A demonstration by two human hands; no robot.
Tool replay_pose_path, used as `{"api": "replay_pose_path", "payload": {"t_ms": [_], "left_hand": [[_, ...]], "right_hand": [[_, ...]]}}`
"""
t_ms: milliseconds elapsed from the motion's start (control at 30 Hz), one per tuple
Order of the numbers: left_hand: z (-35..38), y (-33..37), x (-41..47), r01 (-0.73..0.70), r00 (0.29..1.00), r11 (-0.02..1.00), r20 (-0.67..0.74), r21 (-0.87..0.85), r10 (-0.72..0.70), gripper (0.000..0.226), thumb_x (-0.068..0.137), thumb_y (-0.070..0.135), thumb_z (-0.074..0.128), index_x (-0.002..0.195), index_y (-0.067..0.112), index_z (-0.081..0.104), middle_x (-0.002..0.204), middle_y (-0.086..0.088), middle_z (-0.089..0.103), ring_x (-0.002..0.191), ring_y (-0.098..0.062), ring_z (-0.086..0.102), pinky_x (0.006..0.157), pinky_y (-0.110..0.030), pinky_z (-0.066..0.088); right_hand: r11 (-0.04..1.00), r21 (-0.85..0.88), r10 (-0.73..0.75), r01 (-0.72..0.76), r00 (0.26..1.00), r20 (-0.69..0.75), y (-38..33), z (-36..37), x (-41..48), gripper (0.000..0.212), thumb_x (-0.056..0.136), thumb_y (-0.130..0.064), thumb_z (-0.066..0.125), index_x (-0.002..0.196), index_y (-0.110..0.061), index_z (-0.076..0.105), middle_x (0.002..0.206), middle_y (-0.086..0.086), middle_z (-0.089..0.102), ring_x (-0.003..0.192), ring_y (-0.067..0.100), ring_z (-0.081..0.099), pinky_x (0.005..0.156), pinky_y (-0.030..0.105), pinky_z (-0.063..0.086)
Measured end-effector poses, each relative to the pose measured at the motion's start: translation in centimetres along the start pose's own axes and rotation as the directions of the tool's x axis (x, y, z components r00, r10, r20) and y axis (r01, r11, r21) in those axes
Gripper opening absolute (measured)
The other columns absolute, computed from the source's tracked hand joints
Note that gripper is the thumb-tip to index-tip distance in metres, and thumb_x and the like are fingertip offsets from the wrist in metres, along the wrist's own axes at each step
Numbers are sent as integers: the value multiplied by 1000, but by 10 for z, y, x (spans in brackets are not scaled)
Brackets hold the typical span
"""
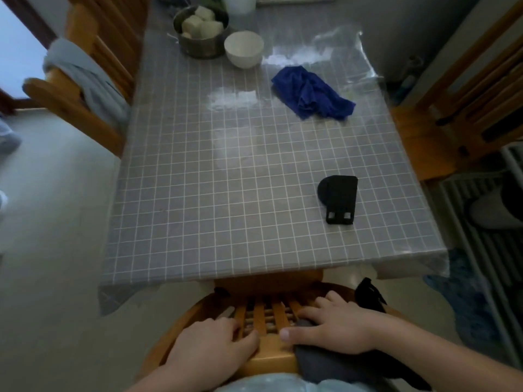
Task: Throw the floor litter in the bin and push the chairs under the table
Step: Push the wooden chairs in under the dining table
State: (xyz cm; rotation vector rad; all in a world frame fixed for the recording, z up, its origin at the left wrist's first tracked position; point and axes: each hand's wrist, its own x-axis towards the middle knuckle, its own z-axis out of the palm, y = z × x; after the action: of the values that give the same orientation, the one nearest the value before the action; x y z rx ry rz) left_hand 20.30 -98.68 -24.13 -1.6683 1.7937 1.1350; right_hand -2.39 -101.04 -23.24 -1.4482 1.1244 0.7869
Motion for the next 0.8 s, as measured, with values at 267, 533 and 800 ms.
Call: {"api": "replay_pose_path", "payload": {"t_ms": [267, 533, 800], "left_hand": [[-3, 4, -3, -1, 1000, 1000, 22, 13, 1, 49, 77, 74, 32, 94, 36, 58, 81, 7, 64, 78, -7, 58, 70, -29, 48], [-15, 12, -10, -143, 951, 976, -249, 166, 182, 63, 85, 73, 20, 117, 38, 61, 117, 20, 60, 110, -1, 49, 92, -27, 41], [-81, 54, -7, -249, 739, 955, -605, 163, 296, 76, 83, 71, 11, 130, 29, 53, 129, 10, 59, 119, -7, 51, 98, -28, 38]], "right_hand": [[996, 54, -47, 64, 962, -270, 6, 13, -7, 85, 69, -91, 20, 120, -34, 57, 112, -4, 61, 103, 14, 50, 91, 38, 44], [980, 40, -142, 196, 820, -554, 3, 14, -28, 63, 85, -73, 30, 135, -38, 46, 132, -19, 53, 116, -3, 47, 100, 24, 40], [983, -21, -98, 181, 426, -900, 12, -19, -47, 70, 85, -67, 27, 143, -29, 36, 149, -10, 38, 137, 5, 30, 114, 30, 25]]}}
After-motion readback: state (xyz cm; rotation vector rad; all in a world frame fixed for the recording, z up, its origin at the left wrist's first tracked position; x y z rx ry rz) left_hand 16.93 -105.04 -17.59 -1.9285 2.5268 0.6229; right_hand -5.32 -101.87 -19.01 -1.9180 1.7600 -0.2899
